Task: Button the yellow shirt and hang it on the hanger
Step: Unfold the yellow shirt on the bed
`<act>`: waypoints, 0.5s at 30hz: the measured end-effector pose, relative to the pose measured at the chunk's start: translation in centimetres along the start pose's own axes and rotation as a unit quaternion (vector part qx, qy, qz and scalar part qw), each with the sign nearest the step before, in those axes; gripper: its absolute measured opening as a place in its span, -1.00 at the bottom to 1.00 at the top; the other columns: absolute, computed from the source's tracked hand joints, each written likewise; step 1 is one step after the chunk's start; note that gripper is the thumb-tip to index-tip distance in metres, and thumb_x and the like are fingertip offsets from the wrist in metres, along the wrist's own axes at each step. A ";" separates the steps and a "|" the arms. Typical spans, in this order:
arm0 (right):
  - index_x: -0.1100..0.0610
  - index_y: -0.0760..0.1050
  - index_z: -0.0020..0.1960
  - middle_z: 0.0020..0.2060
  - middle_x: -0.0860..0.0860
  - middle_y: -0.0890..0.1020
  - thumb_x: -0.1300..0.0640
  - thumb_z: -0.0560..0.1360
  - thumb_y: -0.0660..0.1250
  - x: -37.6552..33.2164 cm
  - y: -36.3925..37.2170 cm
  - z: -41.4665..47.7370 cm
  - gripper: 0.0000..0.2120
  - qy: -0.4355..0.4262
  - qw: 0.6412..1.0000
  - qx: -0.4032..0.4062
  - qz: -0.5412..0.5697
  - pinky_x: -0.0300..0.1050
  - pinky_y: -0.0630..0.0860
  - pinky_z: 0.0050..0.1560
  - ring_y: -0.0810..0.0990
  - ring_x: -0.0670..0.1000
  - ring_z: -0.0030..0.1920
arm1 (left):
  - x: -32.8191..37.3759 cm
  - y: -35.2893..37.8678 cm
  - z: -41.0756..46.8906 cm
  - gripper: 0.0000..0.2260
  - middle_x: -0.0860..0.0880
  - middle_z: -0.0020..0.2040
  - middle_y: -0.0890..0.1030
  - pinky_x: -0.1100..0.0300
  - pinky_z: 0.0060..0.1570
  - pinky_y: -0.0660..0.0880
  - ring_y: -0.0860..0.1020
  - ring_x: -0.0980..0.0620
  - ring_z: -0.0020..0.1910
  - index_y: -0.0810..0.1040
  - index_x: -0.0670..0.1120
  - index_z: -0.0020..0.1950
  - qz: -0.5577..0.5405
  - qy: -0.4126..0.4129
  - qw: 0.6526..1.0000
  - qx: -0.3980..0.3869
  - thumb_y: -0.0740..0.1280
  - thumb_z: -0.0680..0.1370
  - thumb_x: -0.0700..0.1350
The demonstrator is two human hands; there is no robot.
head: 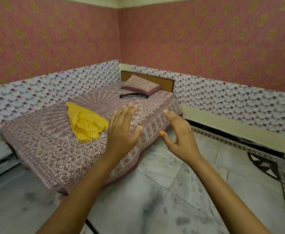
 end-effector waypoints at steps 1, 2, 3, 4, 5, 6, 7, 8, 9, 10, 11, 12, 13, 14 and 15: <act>0.08 0.24 0.42 0.37 0.02 0.41 -0.01 0.51 0.23 0.8 0.2 0.0 -0.48 0.006 1.000 0.005 0.007 0.05 0.29 0.38 0.33 -0.05 0.38 | -0.1 0.5 0.1 -0.48 -0.06 0.42 0.36 -0.01 0.43 0.12 0.28 0.00 0.42 0.28 -0.04 0.42 -0.001 0.001 1.000 0.000 0.17 0.48 0.07; 0.08 0.24 0.42 0.36 0.03 0.41 -0.02 0.51 0.21 2.5 1.0 0.2 -0.49 0.029 0.999 0.000 0.019 0.06 0.31 0.37 0.34 -0.02 0.38 | -0.6 1.9 0.4 -0.49 -0.08 0.41 0.38 0.02 0.41 0.12 0.28 -0.01 0.41 0.28 -0.04 0.41 0.003 -0.005 1.000 -0.004 0.18 0.48 0.07; 0.08 0.25 0.42 0.36 0.03 0.42 -0.04 0.51 0.19 4.4 2.1 0.2 -0.49 0.052 0.998 -0.009 0.030 0.05 0.31 0.36 0.35 0.00 0.37 | -1.4 3.5 0.5 -0.50 -0.09 0.40 0.38 0.05 0.40 0.12 0.28 -0.01 0.40 0.28 -0.04 0.41 0.006 -0.018 1.000 -0.015 0.19 0.48 0.06; 0.08 0.25 0.42 0.36 0.04 0.42 -0.06 0.50 0.17 5.2 2.6 0.1 -0.48 0.068 0.997 -0.011 0.042 0.03 0.31 0.35 0.36 0.01 0.36 | -1.8 4.3 0.3 -0.50 -0.08 0.40 0.38 0.06 0.40 0.12 0.29 -0.02 0.40 0.27 -0.03 0.40 0.001 -0.030 0.999 -0.028 0.20 0.48 0.06; 0.09 0.26 0.42 0.36 0.04 0.42 -0.08 0.50 0.15 6.9 4.0 0.3 -0.47 0.084 0.995 -0.017 0.053 0.01 0.30 0.34 0.36 0.00 0.36 | -2.9 5.9 0.4 -0.50 -0.08 0.41 0.37 0.06 0.40 0.12 0.29 -0.02 0.41 0.28 -0.04 0.41 -0.001 -0.046 0.998 -0.039 0.20 0.49 0.06; 0.09 0.26 0.42 0.36 0.04 0.42 -0.09 0.50 0.14 8.3 5.1 0.6 -0.47 0.097 0.993 -0.024 0.061 -0.02 0.30 0.32 0.36 0.00 0.36 | -3.8 7.3 0.5 -0.49 -0.08 0.42 0.37 0.04 0.41 0.13 0.29 -0.03 0.42 0.28 -0.05 0.41 -0.002 -0.057 0.997 -0.049 0.19 0.49 0.07; 0.08 0.26 0.42 0.36 0.03 0.42 -0.09 0.50 0.14 9.5 6.2 1.1 -0.47 0.102 0.992 -0.030 0.063 -0.03 0.29 0.31 0.36 0.01 0.36 | -4.8 8.6 0.8 -0.49 -0.08 0.42 0.36 0.00 0.42 0.15 0.29 -0.04 0.42 0.28 -0.06 0.41 0.000 -0.063 0.997 -0.054 0.18 0.49 0.07; 0.08 0.26 0.41 0.36 0.03 0.42 -0.09 0.49 0.14 10.6 7.5 1.8 -0.47 0.106 0.992 -0.035 0.064 -0.05 0.28 0.30 0.36 0.01 0.35 | -6.0 9.7 1.2 -0.48 -0.07 0.42 0.36 -0.05 0.42 0.16 0.29 -0.04 0.42 0.28 -0.05 0.41 -0.001 -0.070 0.996 -0.056 0.18 0.49 0.08; 0.08 0.26 0.41 0.35 0.02 0.43 -0.10 0.49 0.13 11.5 8.4 2.0 -0.47 0.112 0.991 -0.039 0.067 -0.07 0.28 0.29 0.37 -0.01 0.34 | -6.8 10.5 1.3 -0.48 -0.07 0.42 0.36 -0.08 0.43 0.15 0.28 -0.03 0.43 0.28 -0.05 0.41 -0.002 -0.075 0.995 -0.059 0.17 0.49 0.09; 0.07 0.27 0.41 0.34 0.01 0.43 -0.11 0.49 0.13 12.7 9.9 2.9 -0.47 0.119 0.990 -0.045 0.069 -0.10 0.26 0.28 0.36 -0.07 0.32 | -8.3 11.7 2.0 -0.48 -0.06 0.42 0.36 -0.07 0.44 0.13 0.27 -0.02 0.43 0.28 -0.04 0.42 -0.002 -0.084 0.994 -0.064 0.17 0.49 0.09; 0.07 0.27 0.40 0.34 0.01 0.44 -0.12 0.49 0.13 13.9 11.2 3.8 -0.47 0.125 0.988 -0.050 0.072 -0.12 0.25 0.27 0.34 -0.11 0.30 | -9.8 12.9 2.6 -0.48 -0.05 0.43 0.35 -0.06 0.44 0.11 0.26 0.00 0.43 0.28 -0.04 0.42 -0.002 -0.094 0.993 -0.070 0.17 0.48 0.10; 0.07 0.27 0.40 0.34 0.01 0.44 -0.12 0.49 0.13 14.8 12.4 4.6 -0.47 0.127 0.988 -0.053 0.074 -0.12 0.25 0.27 0.35 -0.12 0.29 | -11.1 13.8 3.3 -0.47 -0.05 0.43 0.35 -0.05 0.45 0.11 0.26 0.00 0.43 0.28 -0.04 0.42 -0.003 -0.100 0.992 -0.072 0.16 0.48 0.10; 0.07 0.27 0.40 0.34 0.01 0.44 -0.11 0.50 0.13 15.7 13.7 5.6 -0.48 0.128 0.988 -0.056 0.071 -0.10 0.26 0.28 0.36 -0.09 0.30 | -12.6 14.7 4.0 -0.47 -0.05 0.43 0.35 -0.05 0.45 0.11 0.26 0.00 0.44 0.28 -0.04 0.42 0.001 -0.107 0.992 -0.074 0.16 0.48 0.10; 0.08 0.27 0.40 0.34 0.02 0.44 -0.10 0.51 0.15 16.2 14.5 6.3 -0.49 0.128 0.988 -0.058 0.066 -0.07 0.28 0.29 0.38 -0.04 0.32 | -13.4 15.2 4.6 -0.47 -0.05 0.43 0.35 -0.05 0.44 0.12 0.26 -0.01 0.44 0.28 -0.03 0.42 0.001 -0.109 0.991 -0.076 0.16 0.48 0.11; 0.08 0.27 0.41 0.35 0.02 0.43 -0.06 0.51 0.18 17.4 16.3 7.9 -0.50 0.137 0.986 -0.063 0.065 -0.01 0.30 0.31 0.38 0.00 0.33 | -15.6 16.4 5.8 -0.47 -0.05 0.43 0.35 -0.04 0.44 0.11 0.26 -0.02 0.44 0.28 -0.02 0.42 -0.003 -0.117 0.990 -0.084 0.16 0.48 0.11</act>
Point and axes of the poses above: each hand's wrist, its own z-axis towards the middle knuckle, its own y-axis out of the palm, x = y × z, the point moved 10 cm from there along z, towards the middle knuckle
